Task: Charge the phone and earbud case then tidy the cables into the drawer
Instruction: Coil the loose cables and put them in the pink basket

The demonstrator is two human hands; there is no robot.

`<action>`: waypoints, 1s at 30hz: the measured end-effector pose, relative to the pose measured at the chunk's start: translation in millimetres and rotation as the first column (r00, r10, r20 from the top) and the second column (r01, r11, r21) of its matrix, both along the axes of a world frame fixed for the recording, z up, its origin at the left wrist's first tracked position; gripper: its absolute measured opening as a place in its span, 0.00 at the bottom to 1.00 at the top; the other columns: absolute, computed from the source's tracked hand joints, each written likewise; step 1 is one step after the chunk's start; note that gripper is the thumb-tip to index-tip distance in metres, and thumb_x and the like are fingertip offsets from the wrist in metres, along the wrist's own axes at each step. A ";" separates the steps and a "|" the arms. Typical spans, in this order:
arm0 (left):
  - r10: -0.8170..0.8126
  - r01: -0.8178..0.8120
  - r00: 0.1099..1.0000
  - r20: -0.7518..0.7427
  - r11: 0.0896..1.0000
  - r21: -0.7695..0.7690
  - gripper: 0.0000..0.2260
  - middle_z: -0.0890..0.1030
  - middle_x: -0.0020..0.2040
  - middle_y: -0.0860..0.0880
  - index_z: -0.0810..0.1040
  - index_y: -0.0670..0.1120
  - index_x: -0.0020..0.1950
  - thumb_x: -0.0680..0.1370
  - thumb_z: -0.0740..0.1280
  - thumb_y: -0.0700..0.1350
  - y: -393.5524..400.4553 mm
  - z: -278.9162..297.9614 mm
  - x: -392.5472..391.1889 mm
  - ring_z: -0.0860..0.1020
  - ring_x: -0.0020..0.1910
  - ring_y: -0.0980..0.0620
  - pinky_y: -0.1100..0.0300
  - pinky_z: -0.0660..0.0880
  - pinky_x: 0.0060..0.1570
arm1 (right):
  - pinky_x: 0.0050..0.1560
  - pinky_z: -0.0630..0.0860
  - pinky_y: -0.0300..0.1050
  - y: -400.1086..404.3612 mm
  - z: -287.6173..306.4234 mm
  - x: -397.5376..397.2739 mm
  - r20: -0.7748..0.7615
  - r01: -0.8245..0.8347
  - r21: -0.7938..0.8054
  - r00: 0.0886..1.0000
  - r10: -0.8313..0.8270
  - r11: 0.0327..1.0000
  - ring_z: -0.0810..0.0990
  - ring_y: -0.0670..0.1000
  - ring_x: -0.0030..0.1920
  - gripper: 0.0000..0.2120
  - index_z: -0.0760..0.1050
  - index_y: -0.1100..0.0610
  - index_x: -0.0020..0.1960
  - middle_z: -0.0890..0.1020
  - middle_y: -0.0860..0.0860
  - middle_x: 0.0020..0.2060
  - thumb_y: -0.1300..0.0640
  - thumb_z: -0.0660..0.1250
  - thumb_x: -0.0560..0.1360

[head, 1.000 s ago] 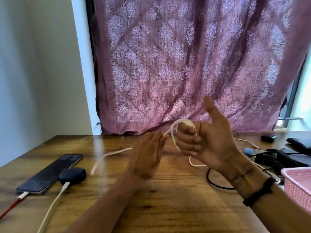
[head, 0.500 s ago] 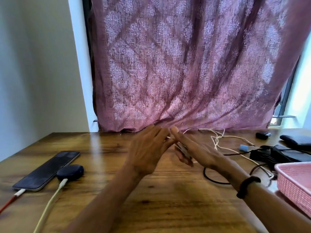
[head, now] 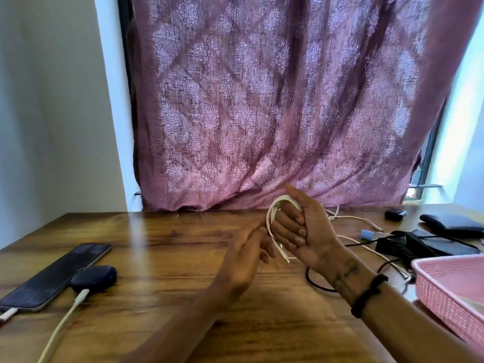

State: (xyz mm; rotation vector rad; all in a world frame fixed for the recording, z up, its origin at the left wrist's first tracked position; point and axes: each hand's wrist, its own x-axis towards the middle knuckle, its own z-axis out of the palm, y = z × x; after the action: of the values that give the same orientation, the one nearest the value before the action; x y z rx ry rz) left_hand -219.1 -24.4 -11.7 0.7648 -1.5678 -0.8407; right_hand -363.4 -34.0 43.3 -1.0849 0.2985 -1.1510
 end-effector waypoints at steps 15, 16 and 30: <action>0.378 -0.291 0.914 0.149 0.864 -0.410 0.11 0.80 0.34 0.53 0.80 0.47 0.44 0.85 0.63 0.45 2.3 0.8 -5.7 0.79 0.32 0.55 0.49 0.77 0.35 | 0.24 0.69 0.43 4.6 -7.5 11.6 -0.246 0.597 -0.047 0.770 -0.588 0.801 0.70 0.53 0.20 0.32 0.67 0.53 0.22 0.70 0.53 0.19 0.38 0.67 0.79; 0.400 -0.293 0.901 0.167 0.846 -0.445 0.10 0.80 0.34 0.54 0.79 0.48 0.45 0.85 0.63 0.44 4.5 1.5 -5.5 0.79 0.33 0.56 0.50 0.76 0.35 | 0.27 0.74 0.46 4.7 -9.7 11.0 -0.307 0.686 -0.180 0.642 -0.703 0.705 0.73 0.56 0.21 0.34 0.68 0.55 0.22 0.73 0.55 0.20 0.35 0.64 0.79; 0.269 -0.183 0.900 0.343 0.947 -0.263 0.09 0.80 0.30 0.54 0.79 0.48 0.45 0.84 0.64 0.46 10.8 36.9 -20.2 0.80 0.29 0.60 0.66 0.74 0.33 | 0.33 0.79 0.43 58.2 39.2 -70.5 -0.485 0.213 -0.859 -0.045 -0.873 0.466 0.81 0.44 0.27 0.14 0.82 0.57 0.36 0.84 0.50 0.28 0.53 0.70 0.79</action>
State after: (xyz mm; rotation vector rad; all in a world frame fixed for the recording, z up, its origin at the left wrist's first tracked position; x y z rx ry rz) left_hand -239.3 -13.6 25.2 0.9601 -1.8287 -0.3461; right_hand -433.9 24.2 82.5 -2.3413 1.7272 -1.1933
